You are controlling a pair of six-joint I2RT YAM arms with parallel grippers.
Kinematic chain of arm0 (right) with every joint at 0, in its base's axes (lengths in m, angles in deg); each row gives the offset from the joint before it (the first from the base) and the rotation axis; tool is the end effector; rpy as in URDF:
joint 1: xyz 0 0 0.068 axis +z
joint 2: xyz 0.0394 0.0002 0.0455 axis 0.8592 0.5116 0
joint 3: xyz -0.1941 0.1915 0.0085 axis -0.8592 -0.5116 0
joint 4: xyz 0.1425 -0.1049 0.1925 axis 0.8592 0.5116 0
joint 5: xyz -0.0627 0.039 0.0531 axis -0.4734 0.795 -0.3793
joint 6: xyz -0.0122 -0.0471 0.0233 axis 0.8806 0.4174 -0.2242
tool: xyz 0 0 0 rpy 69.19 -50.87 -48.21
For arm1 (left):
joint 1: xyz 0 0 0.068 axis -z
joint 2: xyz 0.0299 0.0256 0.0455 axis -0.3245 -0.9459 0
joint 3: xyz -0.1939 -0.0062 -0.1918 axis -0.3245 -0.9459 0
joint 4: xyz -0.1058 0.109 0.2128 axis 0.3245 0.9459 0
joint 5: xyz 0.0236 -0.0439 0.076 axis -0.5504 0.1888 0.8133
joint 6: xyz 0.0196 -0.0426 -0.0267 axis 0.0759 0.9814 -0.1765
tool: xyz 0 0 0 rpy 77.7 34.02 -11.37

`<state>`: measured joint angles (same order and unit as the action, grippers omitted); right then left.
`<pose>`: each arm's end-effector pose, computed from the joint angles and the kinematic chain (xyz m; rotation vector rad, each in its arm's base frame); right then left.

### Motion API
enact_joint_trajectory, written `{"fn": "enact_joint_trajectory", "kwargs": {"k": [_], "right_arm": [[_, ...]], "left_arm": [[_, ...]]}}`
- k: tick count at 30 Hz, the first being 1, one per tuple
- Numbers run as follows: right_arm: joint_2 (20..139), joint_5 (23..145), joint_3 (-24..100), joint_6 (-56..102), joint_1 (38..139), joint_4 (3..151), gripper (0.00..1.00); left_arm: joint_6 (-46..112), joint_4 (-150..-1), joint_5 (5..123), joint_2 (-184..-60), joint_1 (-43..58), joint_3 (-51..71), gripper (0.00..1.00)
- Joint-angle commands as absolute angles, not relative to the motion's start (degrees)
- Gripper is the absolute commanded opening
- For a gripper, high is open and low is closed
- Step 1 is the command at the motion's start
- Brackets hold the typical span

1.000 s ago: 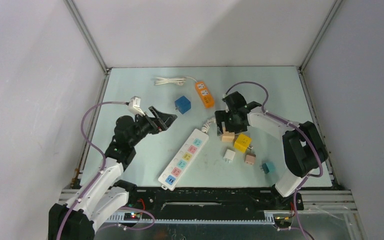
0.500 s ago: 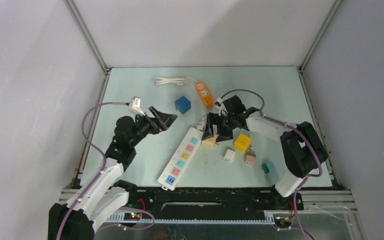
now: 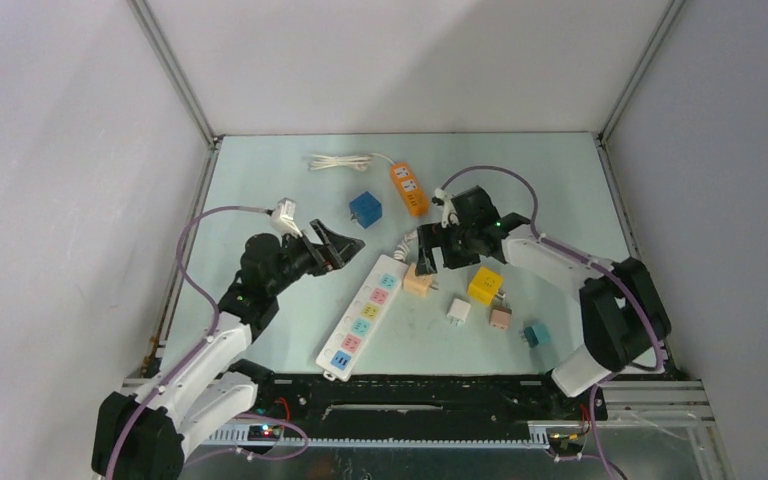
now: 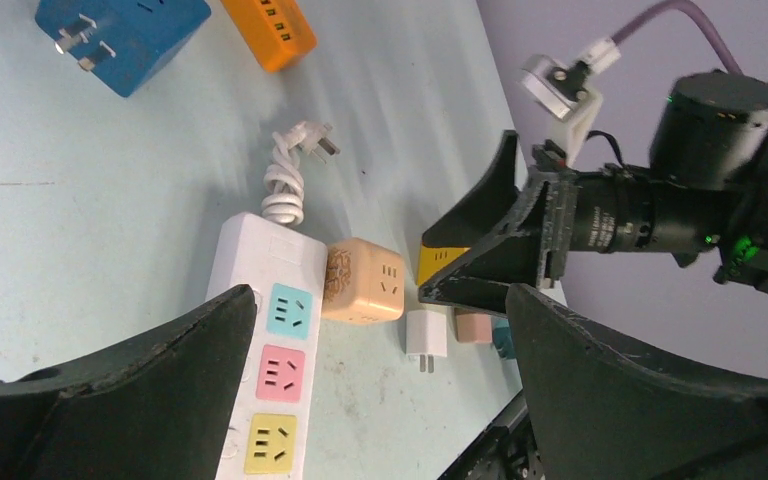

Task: Insert the plug

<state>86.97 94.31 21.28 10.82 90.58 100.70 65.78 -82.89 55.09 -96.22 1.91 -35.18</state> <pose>0.2678 0.1762 0.2208 -0.4159 2.5805 0.7410 0.1863 -0.0822 0.2513 -0.1689 1.9150 -1.0662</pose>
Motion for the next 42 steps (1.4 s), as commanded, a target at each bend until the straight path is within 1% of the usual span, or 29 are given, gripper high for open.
{"fn": "enact_joint_trajectory", "kwargs": {"k": [1, 6, 10, 15, 18, 20, 25, 29, 34, 38, 42], "right_arm": [[93.4, 101.2, 24.7, 15.6, 90.7, 98.1, 0.97], [95.8, 109.3, 24.5, 16.0, 91.3, 95.9, 0.97], [95.4, 109.6, 23.4, 16.3, 93.3, 97.0, 0.96], [92.0, 108.2, 22.1, 16.0, 96.0, 98.8, 0.95], [90.6, 104.8, 22.1, 16.5, 96.6, 100.8, 0.92], [89.7, 100.1, 22.5, 17.7, 96.7, 102.9, 0.92], [89.7, 88.3, 25.3, 22.9, 98.8, 107.1, 0.99], [92.9, 82.4, 28.6, 28.4, 102.6, 110.1, 1.0], [96.9, 82.4, 32.3, 34.5, 106.6, 112.5, 1.0], [100.8, 81.4, 35.0, 36.2, 108.7, 114.0, 1.0], [104.1, 80.2, 35.8, 36.6, 109.0, 113.6, 0.96]], "left_arm": [[65.2, -83.9, 54.2, -97.2, 3.1, -36.3, 0.98], [65.5, -83.8, 54.5, -97.2, 3.3, -37.1, 0.98], [65.7, -84.2, 54.8, -96.9, 3.3, -37.7, 0.98], [65.2, -83.8, 54.9, -97.1, 3.3, -37.3, 0.98], [64.7, -83.2, 55.1, -97.0, 3.3, -37.0, 0.98], [64.3, -82.5, 55.3, -96.9, 3.3, -36.9, 0.98], [63.3, -81.0, 55.9, -96.3, 3.3, -37.0, 0.98], [62.5, -80.0, 56.0, -96.2, 3.3, -36.6, 0.98], [61.9, -79.3, 55.9, -96.3, 3.3, -36.5, 0.98], [61.3, -78.2, 56.1, -96.3, 3.3, -36.2, 0.98], [61.0, -75.7, 58.8, -93.3, 3.3, -35.9, 0.98]]}}
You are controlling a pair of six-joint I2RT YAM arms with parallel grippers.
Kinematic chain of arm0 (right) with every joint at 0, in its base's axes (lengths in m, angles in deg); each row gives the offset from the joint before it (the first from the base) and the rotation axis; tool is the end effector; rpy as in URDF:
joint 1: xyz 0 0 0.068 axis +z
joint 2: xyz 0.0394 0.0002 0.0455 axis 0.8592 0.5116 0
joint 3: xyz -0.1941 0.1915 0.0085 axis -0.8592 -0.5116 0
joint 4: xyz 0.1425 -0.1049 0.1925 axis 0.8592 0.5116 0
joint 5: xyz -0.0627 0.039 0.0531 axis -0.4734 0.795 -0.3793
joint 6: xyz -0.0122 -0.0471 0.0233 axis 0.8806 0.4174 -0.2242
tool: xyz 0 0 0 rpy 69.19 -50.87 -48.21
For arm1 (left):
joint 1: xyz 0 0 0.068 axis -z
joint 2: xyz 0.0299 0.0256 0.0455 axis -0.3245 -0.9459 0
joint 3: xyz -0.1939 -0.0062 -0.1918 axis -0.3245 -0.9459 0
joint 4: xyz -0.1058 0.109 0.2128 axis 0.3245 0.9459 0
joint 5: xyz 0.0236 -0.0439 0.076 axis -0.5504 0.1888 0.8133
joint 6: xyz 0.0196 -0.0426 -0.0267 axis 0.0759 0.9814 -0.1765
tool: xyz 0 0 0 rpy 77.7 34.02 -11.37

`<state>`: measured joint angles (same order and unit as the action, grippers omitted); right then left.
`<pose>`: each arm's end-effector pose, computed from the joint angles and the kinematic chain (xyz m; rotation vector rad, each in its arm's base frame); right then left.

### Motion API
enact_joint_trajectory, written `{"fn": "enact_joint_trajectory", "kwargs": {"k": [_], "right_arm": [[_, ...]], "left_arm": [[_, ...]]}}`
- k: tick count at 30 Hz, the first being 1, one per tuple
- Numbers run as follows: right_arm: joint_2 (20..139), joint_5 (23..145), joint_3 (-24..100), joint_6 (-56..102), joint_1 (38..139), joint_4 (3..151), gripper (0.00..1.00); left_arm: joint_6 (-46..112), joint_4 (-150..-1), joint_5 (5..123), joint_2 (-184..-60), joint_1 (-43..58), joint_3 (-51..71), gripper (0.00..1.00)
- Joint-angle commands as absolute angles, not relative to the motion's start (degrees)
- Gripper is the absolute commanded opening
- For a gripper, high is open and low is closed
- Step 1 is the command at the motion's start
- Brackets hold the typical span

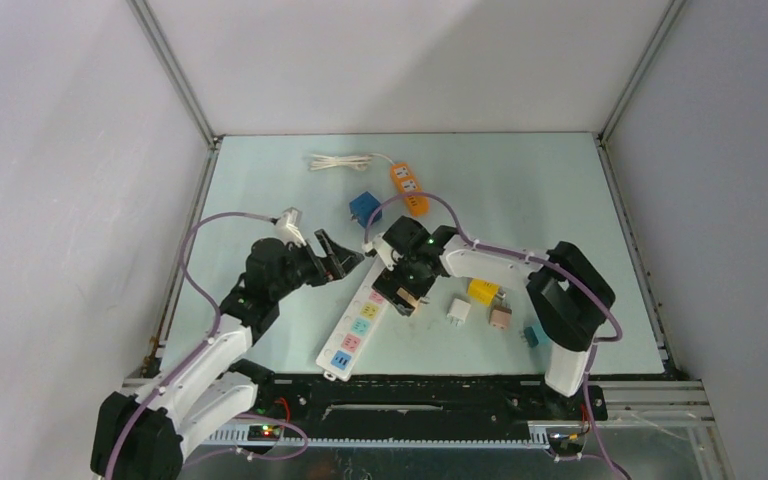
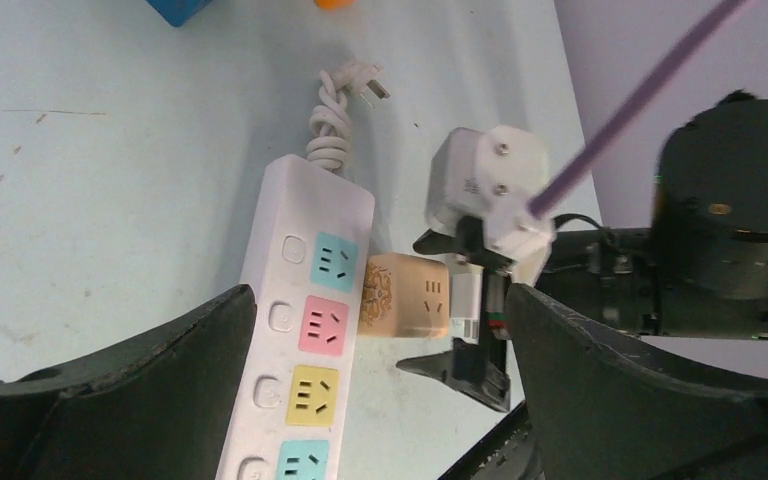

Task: Insert the plug

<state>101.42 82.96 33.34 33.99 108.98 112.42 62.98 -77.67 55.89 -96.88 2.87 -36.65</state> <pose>0.2297 0.2780 0.1895 -1.3051 2.4942 0.3682 0.1822 -0.0837 0.2307 -0.1534 2.0415 -0.9989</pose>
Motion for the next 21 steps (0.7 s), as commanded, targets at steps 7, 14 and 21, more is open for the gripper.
{"fn": "enact_joint_trajectory", "kwargs": {"k": [7, 14, 21], "right_arm": [[106.0, 79.6, 35.8, 37.3, 110.6, 113.7, 0.75], [104.0, 79.0, 34.5, 36.0, 111.7, 111.7, 0.38], [97.6, 79.2, 31.3, 34.4, 111.6, 108.7, 0.28]], "left_arm": [[59.1, -68.1, 67.3, -83.6, 3.3, -34.7, 0.98], [59.1, -65.6, 69.3, -80.3, 3.3, -33.9, 0.98], [59.6, -64.9, 68.5, -81.3, 3.3, -33.1, 0.98]]}}
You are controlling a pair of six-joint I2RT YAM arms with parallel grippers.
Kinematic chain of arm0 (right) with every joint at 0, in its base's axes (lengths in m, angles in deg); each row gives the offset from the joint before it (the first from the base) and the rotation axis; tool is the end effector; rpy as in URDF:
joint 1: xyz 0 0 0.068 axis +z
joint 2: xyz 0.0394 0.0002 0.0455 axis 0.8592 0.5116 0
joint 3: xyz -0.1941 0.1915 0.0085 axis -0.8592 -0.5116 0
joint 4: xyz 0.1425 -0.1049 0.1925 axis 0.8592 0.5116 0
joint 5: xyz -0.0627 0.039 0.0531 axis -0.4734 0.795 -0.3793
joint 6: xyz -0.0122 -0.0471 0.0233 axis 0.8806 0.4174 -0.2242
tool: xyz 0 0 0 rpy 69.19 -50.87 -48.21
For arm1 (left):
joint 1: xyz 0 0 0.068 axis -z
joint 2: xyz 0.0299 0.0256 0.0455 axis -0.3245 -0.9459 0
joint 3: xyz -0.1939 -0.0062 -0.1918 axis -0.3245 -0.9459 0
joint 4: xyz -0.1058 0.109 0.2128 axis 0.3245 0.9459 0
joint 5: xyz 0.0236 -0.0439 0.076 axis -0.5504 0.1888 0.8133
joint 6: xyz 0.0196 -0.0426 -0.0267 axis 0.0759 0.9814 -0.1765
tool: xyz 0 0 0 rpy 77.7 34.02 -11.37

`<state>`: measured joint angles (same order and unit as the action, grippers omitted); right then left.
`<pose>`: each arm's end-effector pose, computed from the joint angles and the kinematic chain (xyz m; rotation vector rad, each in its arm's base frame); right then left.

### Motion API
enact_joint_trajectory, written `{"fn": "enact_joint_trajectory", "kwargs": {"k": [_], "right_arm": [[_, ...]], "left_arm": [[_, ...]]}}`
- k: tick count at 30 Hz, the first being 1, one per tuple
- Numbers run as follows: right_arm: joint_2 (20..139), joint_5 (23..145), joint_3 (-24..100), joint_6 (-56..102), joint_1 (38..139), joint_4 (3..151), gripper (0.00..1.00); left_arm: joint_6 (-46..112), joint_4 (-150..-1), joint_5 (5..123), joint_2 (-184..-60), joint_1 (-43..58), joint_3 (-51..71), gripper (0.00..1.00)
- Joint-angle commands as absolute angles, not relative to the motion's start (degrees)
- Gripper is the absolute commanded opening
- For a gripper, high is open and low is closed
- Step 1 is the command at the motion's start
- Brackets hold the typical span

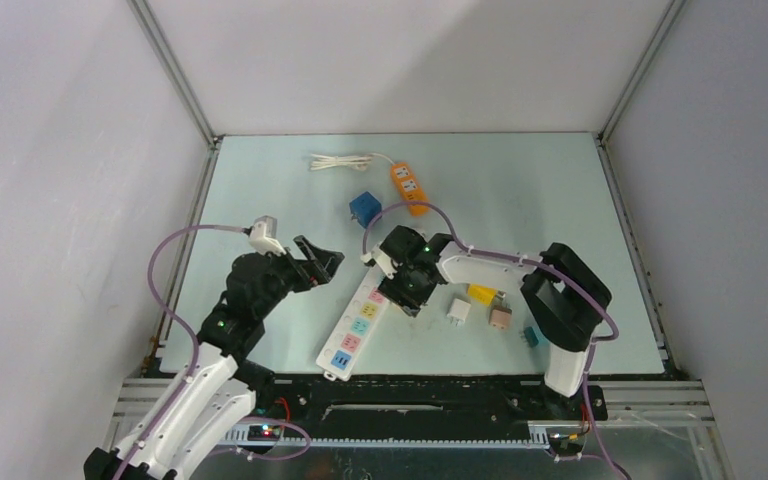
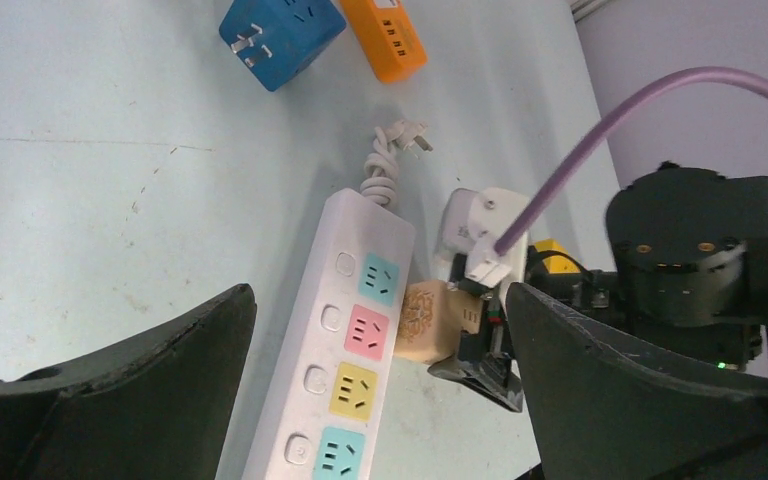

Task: Insert the plug

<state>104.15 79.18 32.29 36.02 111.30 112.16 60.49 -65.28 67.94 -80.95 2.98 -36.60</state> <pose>0.2203 0.2858 0.1682 -1.4026 2.4911 0.2528 0.1458 -0.0616 0.2527 -0.2404 1.9268 -0.8007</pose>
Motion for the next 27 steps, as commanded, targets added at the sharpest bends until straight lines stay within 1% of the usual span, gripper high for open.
{"fn": "enact_joint_trajectory", "kwargs": {"k": [1, 3, 7, 13, 16, 23, 27], "right_arm": [[96.1, 79.3, 30.6, 34.0, 111.5, 108.1, 0.23], [92.9, 79.2, 29.1, 33.0, 111.2, 107.0, 0.16], [85.5, 79.6, 26.0, 32.1, 110.1, 104.1, 0.08], [76.9, 87.0, 23.8, 32.2, 107.9, 102.5, 0.07], [72.5, 90.2, 22.6, 31.8, 107.8, 101.0, 0.03], [62.0, 104.7, 18.6, 30.2, 104.7, 95.0, 0.0], [58.2, 114.3, 18.5, 24.9, 100.7, 92.4, 0.0]], "left_arm": [[59.8, -64.8, 68.4, -81.5, 3.3, -33.0, 0.98], [60.3, -64.5, 68.2, -81.8, 3.3, -32.9, 0.98], [61.2, -64.9, 66.4, -82.9, 3.3, -32.8, 0.98], [58.7, -69.3, 58.1, -84.0, 3.4, -33.1, 0.98], [55.7, -69.9, 54.9, -83.7, 3.4, -32.4, 0.98], [47.1, -68.5, 48.2, -83.1, 3.4, -27.6, 0.98], [44.6, -69.8, 43.6, -82.1, 3.4, -26.0, 0.98]]}}
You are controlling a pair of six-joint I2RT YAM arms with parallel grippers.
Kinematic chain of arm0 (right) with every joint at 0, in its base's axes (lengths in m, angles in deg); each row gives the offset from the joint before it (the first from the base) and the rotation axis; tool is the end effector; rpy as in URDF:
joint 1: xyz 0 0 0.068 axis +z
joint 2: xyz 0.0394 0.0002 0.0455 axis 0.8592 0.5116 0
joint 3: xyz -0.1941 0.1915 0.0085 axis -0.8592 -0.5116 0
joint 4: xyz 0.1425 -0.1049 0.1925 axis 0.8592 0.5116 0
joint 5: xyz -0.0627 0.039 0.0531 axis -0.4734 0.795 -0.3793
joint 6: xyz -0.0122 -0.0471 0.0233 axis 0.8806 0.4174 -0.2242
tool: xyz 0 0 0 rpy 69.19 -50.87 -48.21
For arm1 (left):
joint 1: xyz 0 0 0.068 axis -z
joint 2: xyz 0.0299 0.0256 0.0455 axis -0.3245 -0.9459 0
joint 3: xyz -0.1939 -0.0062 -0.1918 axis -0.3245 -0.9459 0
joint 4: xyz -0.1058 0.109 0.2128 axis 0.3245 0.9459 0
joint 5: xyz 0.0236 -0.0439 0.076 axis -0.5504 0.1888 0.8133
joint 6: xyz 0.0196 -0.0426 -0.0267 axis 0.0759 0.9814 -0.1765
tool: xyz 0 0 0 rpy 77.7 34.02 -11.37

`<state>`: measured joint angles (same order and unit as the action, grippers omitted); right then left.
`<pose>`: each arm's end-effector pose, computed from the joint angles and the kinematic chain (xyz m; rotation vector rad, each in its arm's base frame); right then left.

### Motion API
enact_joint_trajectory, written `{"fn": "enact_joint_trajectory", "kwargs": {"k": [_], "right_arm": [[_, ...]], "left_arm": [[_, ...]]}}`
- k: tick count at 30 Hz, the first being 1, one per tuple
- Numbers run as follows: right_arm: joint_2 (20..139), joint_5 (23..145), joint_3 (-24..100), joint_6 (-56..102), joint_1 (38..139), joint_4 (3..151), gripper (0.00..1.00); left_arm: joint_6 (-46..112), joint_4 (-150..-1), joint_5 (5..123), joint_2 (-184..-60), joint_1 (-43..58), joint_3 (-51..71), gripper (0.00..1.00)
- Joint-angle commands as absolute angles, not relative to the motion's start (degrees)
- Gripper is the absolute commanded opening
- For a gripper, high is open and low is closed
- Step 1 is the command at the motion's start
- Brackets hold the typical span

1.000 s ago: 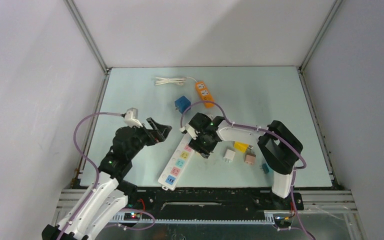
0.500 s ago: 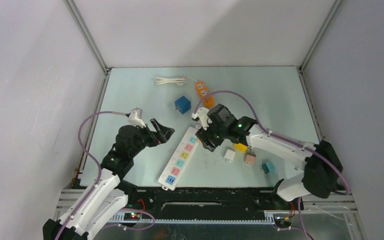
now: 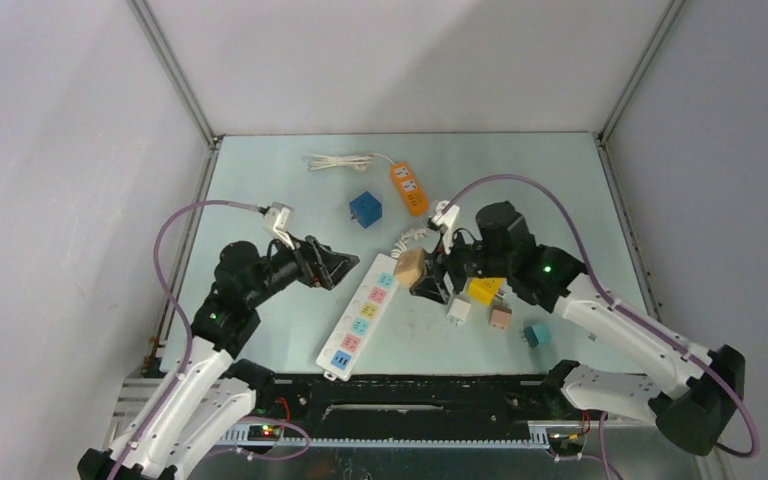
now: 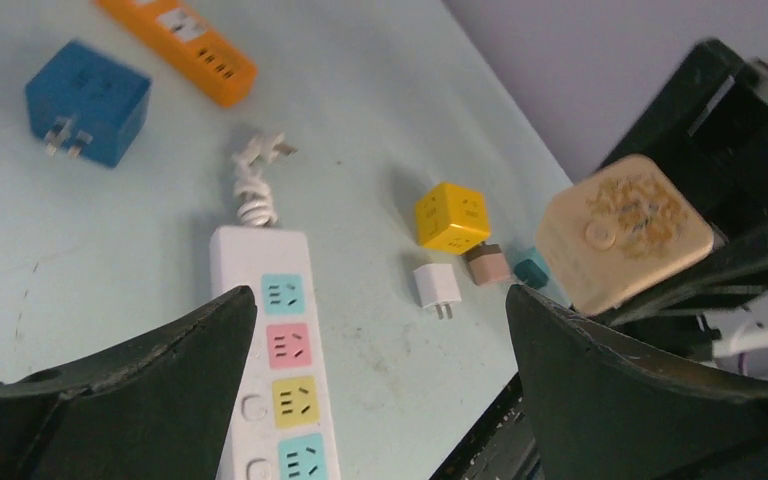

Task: Insert the plug

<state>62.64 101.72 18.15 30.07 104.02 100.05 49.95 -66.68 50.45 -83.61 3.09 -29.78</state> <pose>0.1646 0.1851 0.3182 -1.0978 1.9254 0.9247 0.1464 -0.0735 0.2916 0.1816 1.8480 -0.9682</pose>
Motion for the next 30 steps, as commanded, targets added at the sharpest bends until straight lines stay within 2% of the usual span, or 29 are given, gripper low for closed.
{"fn": "enact_joint_trajectory", "kwargs": {"k": [1, 6, 13, 21, 30], "right_arm": [[57.6, 116.7, 18.5, 23.6, 99.8, 91.9, 0.0], [54.1, 120.2, 18.5, 22.9, 99.2, 91.8, 0.0], [51.7, 115.8, 17.3, 25.5, 100.2, 92.6, 0.0], [51.3, 115.5, 12.0, 29.0, 100.4, 87.9, 0.0], [48.5, 109.4, 7.7, 38.0, 105.6, 86.2, 0.0]], "left_arm": [[44.5, -72.1, 41.7, -81.8, 3.4, -25.9, 0.98], [43.5, -78.4, 30.7, -81.2, 3.4, -24.2, 0.98], [37.3, -76.2, 21.1, -84.2, 3.5, -19.3, 0.98], [28.4, -76.4, 20.9, -86.7, 9.8, -17.5, 0.97], [10.4, -57.7, 26.0, -94.4, 19.3, -6.7, 0.95]]}}
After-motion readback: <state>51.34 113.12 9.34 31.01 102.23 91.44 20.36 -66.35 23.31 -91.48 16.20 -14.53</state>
